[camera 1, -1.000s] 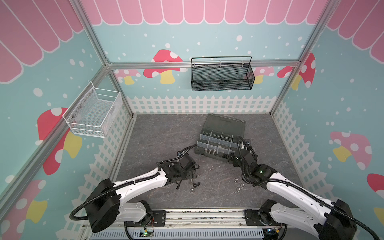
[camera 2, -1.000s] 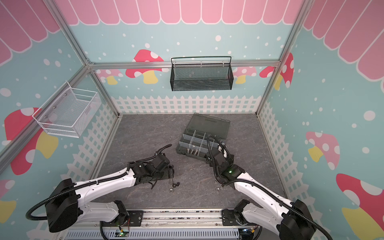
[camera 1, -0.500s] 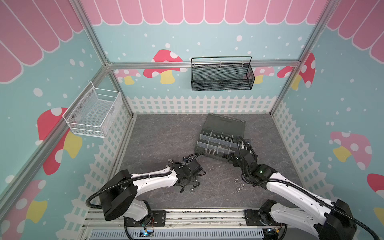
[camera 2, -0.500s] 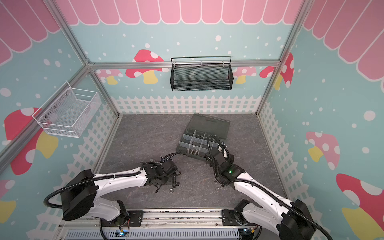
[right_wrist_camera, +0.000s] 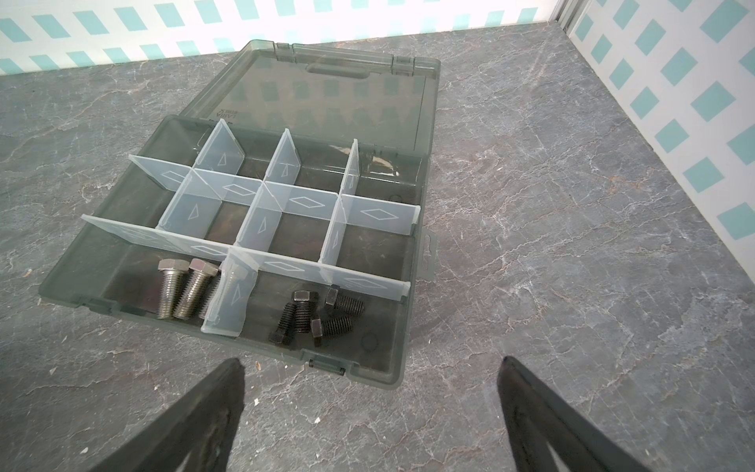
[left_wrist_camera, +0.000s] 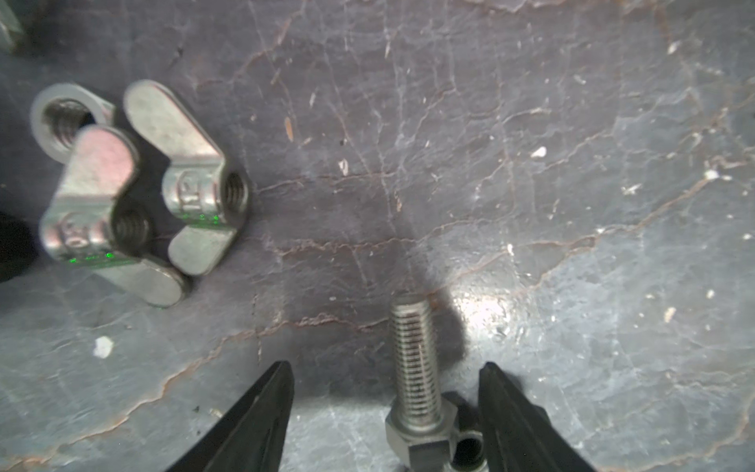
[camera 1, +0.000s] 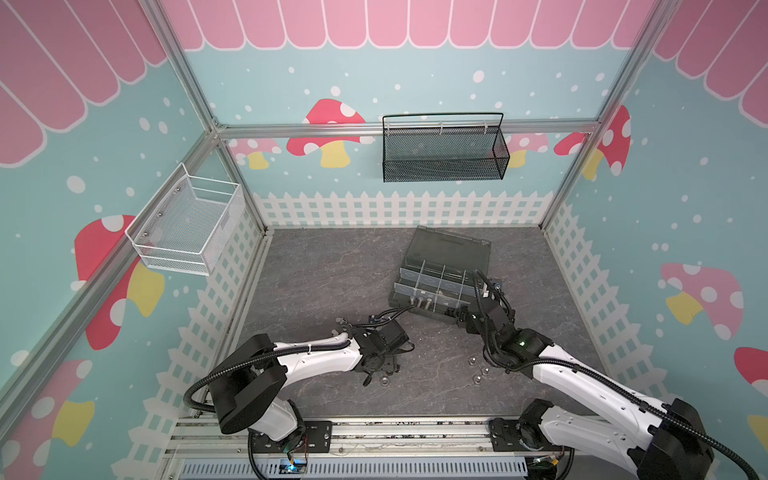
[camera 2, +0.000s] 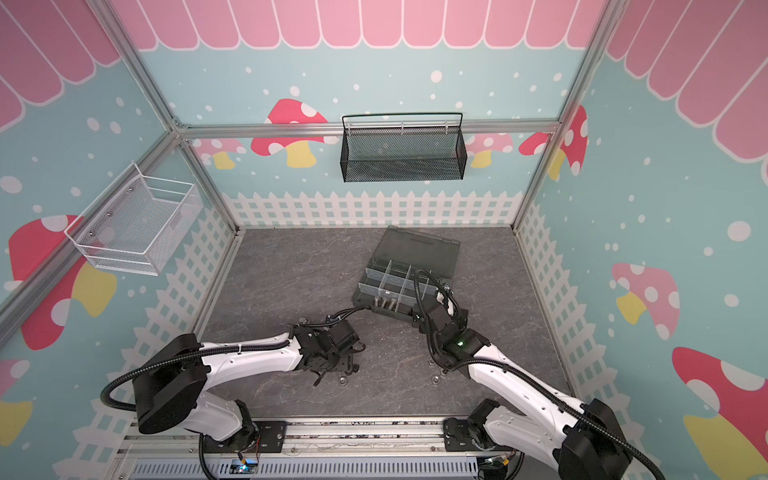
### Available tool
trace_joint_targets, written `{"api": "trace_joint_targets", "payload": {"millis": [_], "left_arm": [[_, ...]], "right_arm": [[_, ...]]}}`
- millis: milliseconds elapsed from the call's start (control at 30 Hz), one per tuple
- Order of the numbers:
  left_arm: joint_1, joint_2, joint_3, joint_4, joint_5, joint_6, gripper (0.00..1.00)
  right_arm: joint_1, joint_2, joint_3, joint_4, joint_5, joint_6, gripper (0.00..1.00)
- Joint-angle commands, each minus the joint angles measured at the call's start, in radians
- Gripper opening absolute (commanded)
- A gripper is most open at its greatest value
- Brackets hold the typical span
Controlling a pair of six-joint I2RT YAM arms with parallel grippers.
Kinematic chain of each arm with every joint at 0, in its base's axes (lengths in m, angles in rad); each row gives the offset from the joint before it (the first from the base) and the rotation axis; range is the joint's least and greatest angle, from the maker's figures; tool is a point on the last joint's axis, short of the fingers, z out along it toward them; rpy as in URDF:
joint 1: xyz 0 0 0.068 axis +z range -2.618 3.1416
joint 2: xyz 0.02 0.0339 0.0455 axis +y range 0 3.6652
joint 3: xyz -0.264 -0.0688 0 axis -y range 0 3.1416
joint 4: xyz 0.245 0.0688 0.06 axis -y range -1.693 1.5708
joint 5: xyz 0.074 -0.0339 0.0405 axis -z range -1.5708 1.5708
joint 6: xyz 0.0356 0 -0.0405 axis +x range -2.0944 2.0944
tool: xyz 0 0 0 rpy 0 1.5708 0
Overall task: Sort the screws and nuts into containers
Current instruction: 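Lower the open left gripper around the upright silver bolt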
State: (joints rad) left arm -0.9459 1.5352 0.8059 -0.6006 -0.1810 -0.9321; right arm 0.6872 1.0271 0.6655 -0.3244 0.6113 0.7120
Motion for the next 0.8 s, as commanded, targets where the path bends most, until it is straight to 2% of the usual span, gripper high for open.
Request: {"api": "trace_joint_targets", "payload": {"millis": [0, 333, 767], "left_arm": [[-0.007, 0.02, 0.013, 0.002, 0.004, -0.024, 0.69], [-0.007, 0.035, 0.001, 0.002, 0.018, -0.03, 0.57], [-0.007, 0.07, -0.007, 0.003, 0.035, -0.027, 0.47]], "right_arm": [[-0.001, -0.009, -0.006, -0.018, 0.017, 0.021, 0.98], [-0.002, -0.016, -0.007, -0.018, 0.019, 0.021, 0.98], [-0.001, -0.018, -0.006, -0.018, 0.018, 0.025, 0.98]]}}
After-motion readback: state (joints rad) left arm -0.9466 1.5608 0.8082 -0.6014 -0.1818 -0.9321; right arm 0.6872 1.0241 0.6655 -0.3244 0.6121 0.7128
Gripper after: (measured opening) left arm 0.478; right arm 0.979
